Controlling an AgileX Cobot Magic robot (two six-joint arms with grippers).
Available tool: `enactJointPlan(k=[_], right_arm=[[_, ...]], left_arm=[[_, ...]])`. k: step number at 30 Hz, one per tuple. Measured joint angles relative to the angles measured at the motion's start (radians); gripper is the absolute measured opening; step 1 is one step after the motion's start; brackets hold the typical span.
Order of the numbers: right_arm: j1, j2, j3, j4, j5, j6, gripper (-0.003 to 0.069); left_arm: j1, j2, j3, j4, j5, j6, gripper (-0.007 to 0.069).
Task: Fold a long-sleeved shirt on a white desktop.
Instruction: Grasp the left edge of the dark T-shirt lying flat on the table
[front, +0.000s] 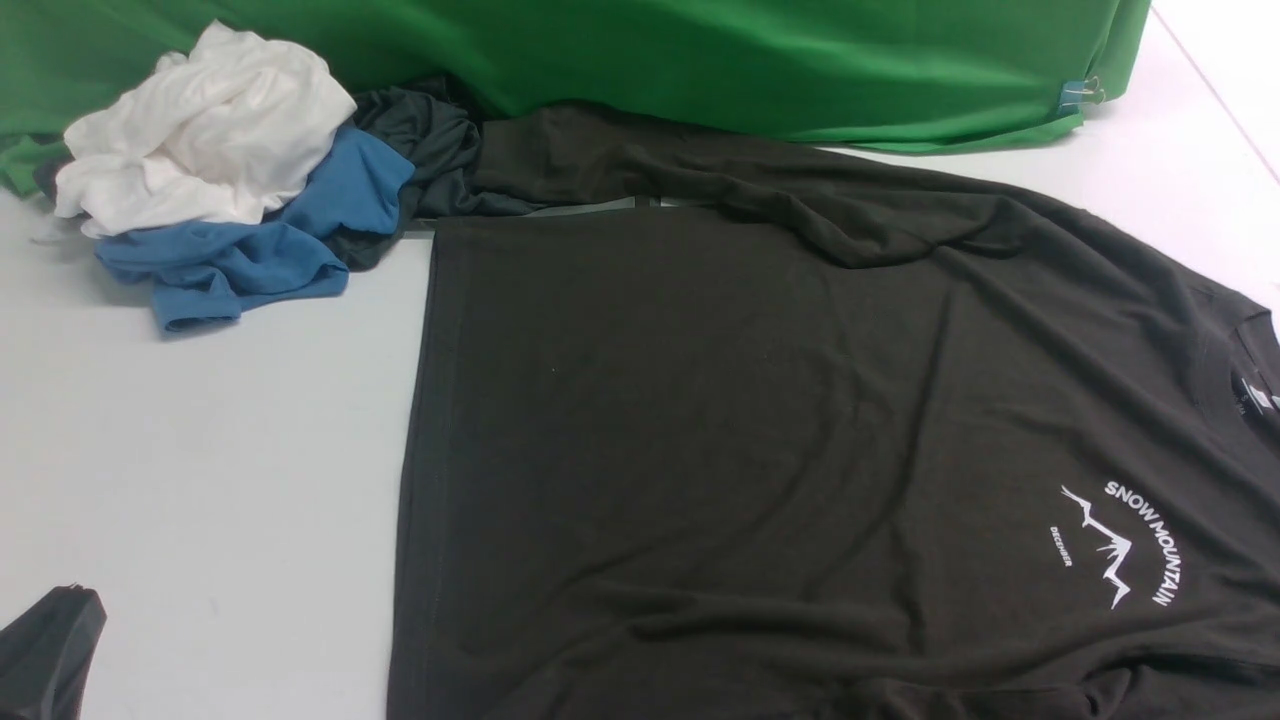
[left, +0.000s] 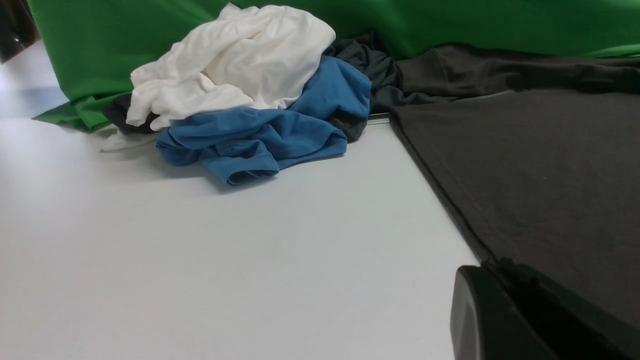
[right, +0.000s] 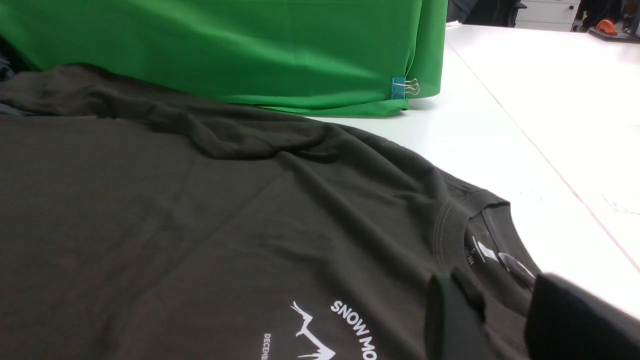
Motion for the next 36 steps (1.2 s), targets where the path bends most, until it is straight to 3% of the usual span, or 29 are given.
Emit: enactJointPlan(k=[5, 11, 14, 20, 24, 30, 33, 36], right_arm=[[0.000, 0.000, 0.000, 0.000, 0.000, 0.000, 0.0246], [0.000, 0.000, 0.000, 0.000, 0.000, 0.000, 0.0246], [0.000, 0.000, 0.000, 0.000, 0.000, 0.000, 0.0246], [0.000, 0.000, 0.000, 0.000, 0.000, 0.000, 0.0246], [0.000, 0.000, 0.000, 0.000, 0.000, 0.000, 0.0246], [0.000, 0.000, 0.000, 0.000, 0.000, 0.000, 0.0246], [0.000, 0.000, 0.000, 0.000, 0.000, 0.000, 0.0246], [0.000, 0.000, 0.000, 0.000, 0.000, 0.000, 0.0246]], left_arm=[[0.000, 0.000, 0.000, 0.013, -0.001, 0.015, 0.0021], [0.000, 0.000, 0.000, 0.177, -0.077, 0.146, 0.0021], [0.000, 0.000, 0.000, 0.150, -0.158, 0.153, 0.0021], [0.000, 0.000, 0.000, -0.138, -0.353, 0.026, 0.0021], [0.000, 0.000, 0.000, -0.258, -0.457, -0.165, 0.0021], [0.000, 0.000, 0.000, -0.233, -0.472, -0.243, 0.0021], [0.000, 0.000, 0.000, -0.212, -0.487, -0.383, 0.0021], [0.000, 0.024, -0.012, -0.109, -0.450, -0.489, 0.0021]])
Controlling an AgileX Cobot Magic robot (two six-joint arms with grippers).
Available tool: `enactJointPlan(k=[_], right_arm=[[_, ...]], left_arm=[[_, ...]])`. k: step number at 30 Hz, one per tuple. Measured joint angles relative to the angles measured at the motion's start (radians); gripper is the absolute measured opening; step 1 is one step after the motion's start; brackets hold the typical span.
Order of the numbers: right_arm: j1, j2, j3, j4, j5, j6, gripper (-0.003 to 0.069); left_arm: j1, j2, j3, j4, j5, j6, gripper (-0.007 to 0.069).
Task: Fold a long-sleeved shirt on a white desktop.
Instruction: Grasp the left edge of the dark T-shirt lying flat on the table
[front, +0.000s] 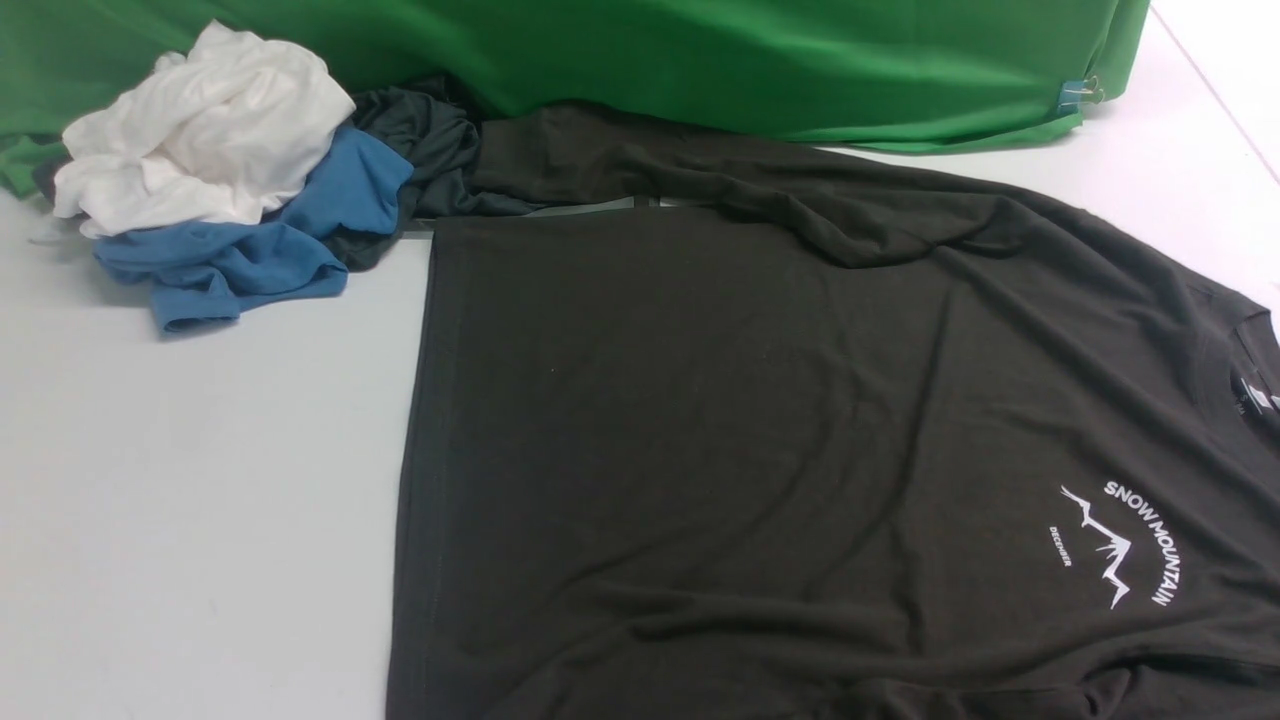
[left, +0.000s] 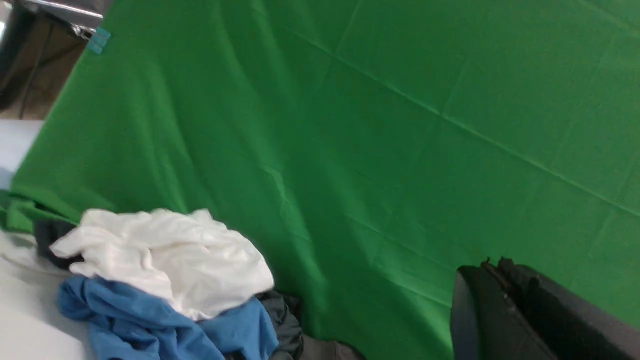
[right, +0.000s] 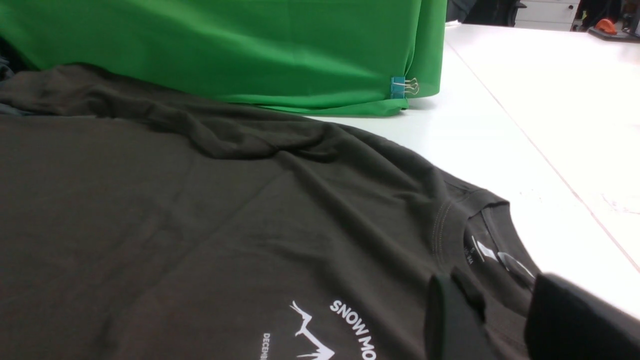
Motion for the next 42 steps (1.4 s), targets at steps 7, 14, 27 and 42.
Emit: enactJointPlan(k=[7, 14, 27, 42], right_arm=[[0.000, 0.000, 0.000, 0.000, 0.000, 0.000, 0.0246], [0.000, 0.000, 0.000, 0.000, 0.000, 0.000, 0.0246], [0.000, 0.000, 0.000, 0.000, 0.000, 0.000, 0.0246], [0.000, 0.000, 0.000, 0.023, -0.038, 0.039, 0.0246]], left_arm=[[-0.087, 0.253, -0.236, 0.162, 0.322, 0.036, 0.0021], [-0.298, 0.595, -0.500, -0.048, 0.765, 0.470, 0.0021], [-0.442, 0.953, -0.620, -0.324, 1.143, 0.966, 0.0021], [-0.672, 1.056, -0.519, -0.313, 1.040, 1.069, 0.0034]])
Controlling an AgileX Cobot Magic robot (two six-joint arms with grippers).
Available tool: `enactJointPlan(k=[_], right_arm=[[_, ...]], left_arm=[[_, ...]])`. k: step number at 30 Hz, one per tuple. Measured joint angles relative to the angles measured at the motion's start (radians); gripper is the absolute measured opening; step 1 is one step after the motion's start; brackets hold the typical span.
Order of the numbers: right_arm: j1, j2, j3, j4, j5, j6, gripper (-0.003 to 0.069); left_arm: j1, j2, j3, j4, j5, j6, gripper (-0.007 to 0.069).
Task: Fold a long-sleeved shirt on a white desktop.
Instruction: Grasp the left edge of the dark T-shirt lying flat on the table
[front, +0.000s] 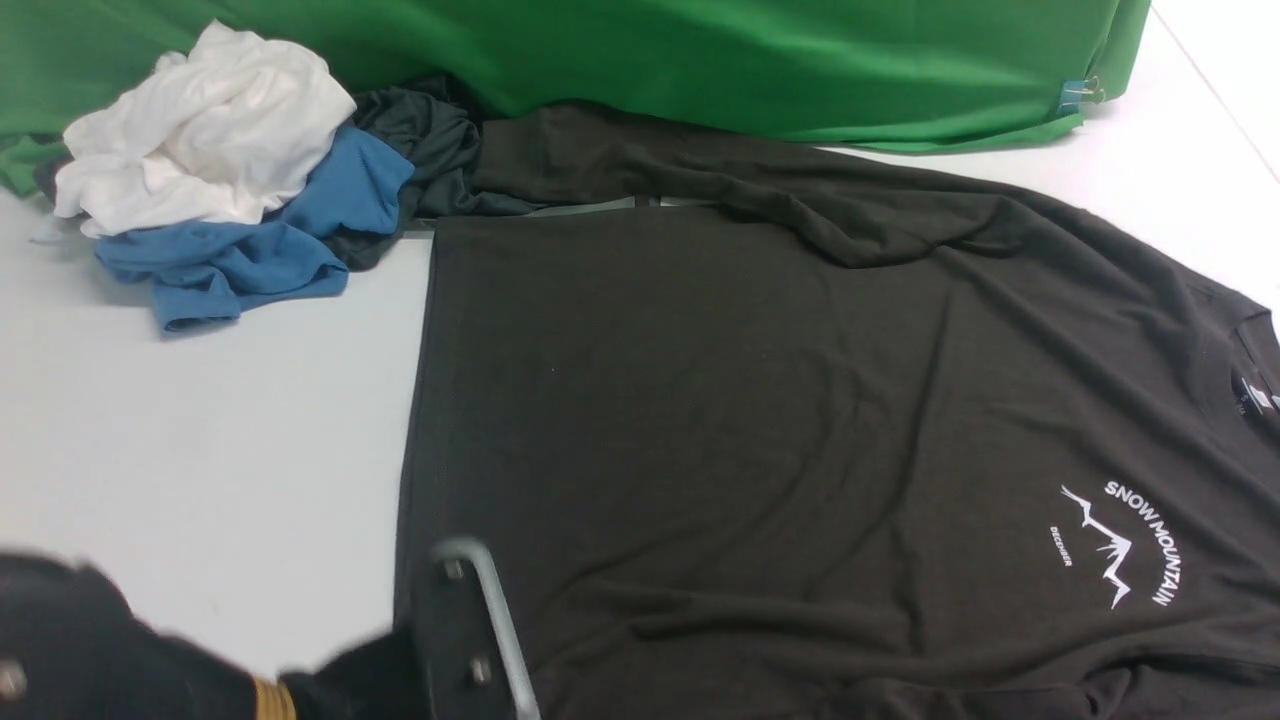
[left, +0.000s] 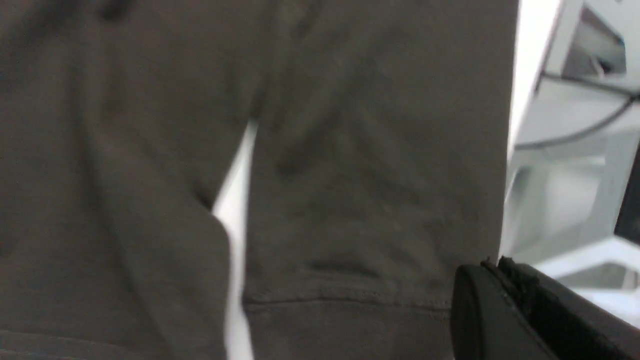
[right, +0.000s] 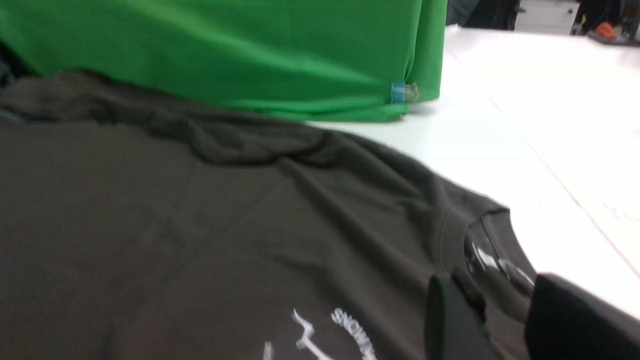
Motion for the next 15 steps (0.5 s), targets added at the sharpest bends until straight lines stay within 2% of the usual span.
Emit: enactJointPlan(k=[2, 4, 7, 8, 9, 12, 15], right_arm=[[0.001, 0.000, 0.000, 0.057, -0.041, 0.074, 0.0246], [0.003, 0.000, 0.000, 0.153, -0.144, 0.265, 0.0246], [0.006, 0.000, 0.000, 0.194, -0.242, 0.457, 0.0246], [0.007, 0.000, 0.000, 0.195, -0.252, 0.476, 0.0246], [0.010, 0.000, 0.000, 0.203, -0.269, 0.523, 0.0246], [0.073, 0.000, -0.035, 0.211, -0.184, 0.544, 0.0235], [0.214, 0.035, -0.189, 0.214, -0.003, 0.405, 0.0223]], left_arm=[[-0.013, 0.001, 0.012, 0.008, -0.021, 0.000, 0.0048], [-0.019, 0.001, 0.025, 0.025, -0.049, 0.000, 0.0090], [-0.019, 0.001, 0.046, 0.061, -0.090, -0.009, 0.0163], [-0.019, 0.001, 0.048, 0.063, -0.094, -0.012, 0.0169], [-0.019, 0.003, 0.064, 0.083, -0.124, -0.028, 0.0209], [-0.019, 0.023, 0.090, 0.141, -0.174, -0.082, 0.0287], [-0.019, 0.077, 0.094, 0.195, -0.215, -0.135, 0.0342]])
